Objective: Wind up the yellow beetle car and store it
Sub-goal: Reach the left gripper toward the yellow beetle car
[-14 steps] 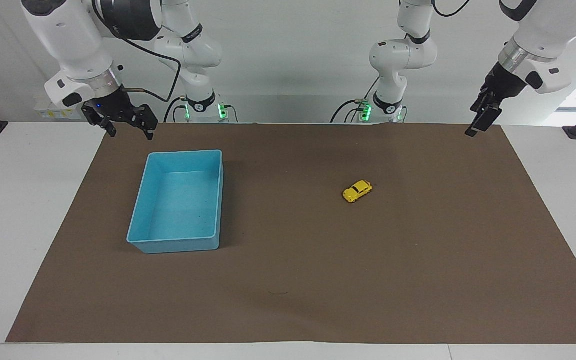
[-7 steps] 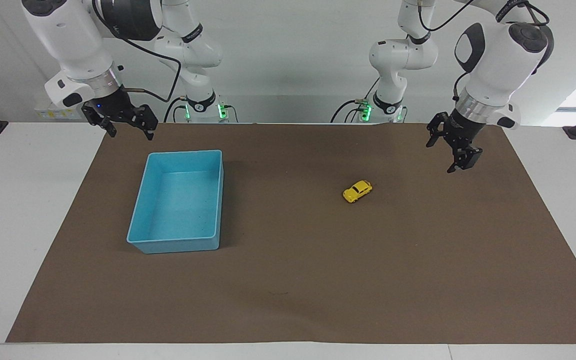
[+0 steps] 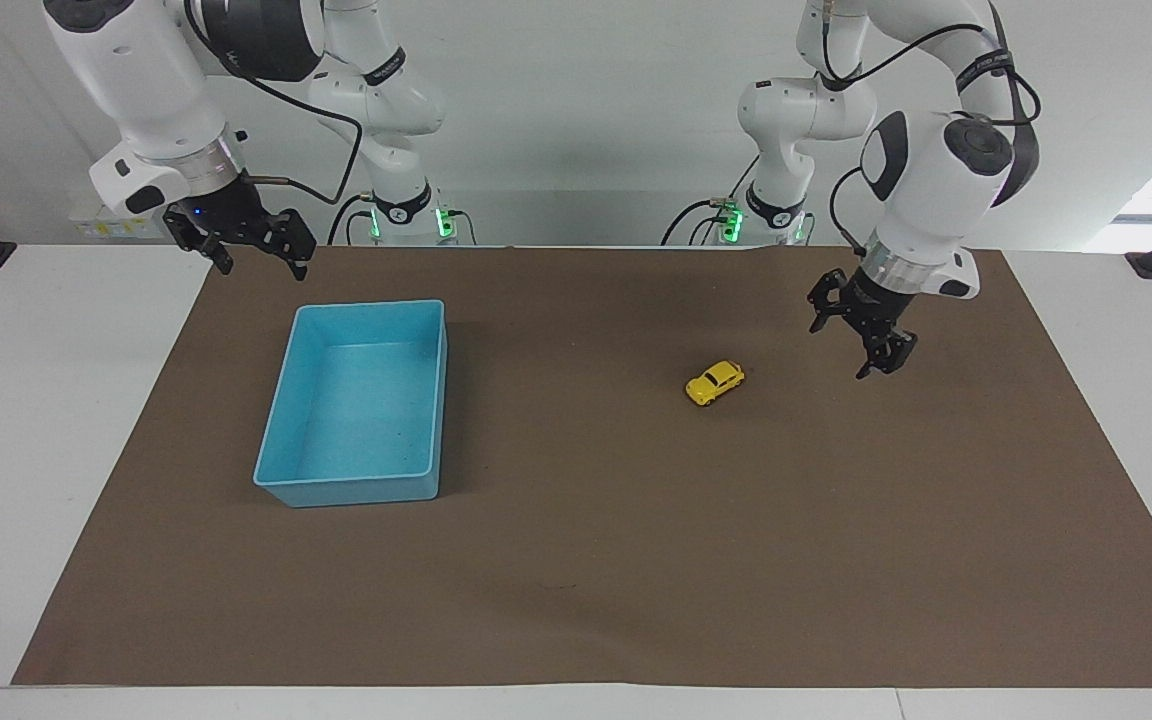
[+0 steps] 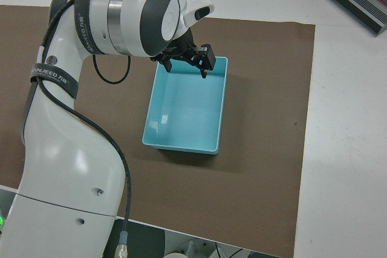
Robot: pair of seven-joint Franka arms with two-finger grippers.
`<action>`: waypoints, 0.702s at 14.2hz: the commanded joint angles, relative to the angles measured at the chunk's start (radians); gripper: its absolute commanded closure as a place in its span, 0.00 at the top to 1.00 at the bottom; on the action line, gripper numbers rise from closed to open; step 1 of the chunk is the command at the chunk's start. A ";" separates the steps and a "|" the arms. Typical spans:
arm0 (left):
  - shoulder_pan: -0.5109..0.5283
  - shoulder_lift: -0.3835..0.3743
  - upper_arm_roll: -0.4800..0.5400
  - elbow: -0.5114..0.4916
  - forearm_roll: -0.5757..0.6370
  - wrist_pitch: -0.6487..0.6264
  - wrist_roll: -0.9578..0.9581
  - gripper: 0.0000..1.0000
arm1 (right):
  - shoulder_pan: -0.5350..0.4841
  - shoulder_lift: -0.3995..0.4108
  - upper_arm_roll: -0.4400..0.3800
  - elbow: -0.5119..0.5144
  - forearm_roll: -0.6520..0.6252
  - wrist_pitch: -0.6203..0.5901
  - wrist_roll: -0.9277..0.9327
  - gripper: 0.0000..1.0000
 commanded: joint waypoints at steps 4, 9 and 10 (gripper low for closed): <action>-0.135 0.073 0.018 -0.142 -0.013 0.258 -0.101 1.00 | -0.016 -0.018 0.006 -0.019 0.019 -0.009 -0.011 1.00; -0.232 0.074 0.018 -0.236 -0.013 0.349 -0.133 1.00 | -0.016 -0.020 0.008 -0.019 0.019 -0.009 -0.010 1.00; -0.238 0.074 0.018 -0.260 -0.013 0.393 -0.159 1.00 | -0.016 -0.020 0.008 -0.019 0.019 -0.009 -0.010 1.00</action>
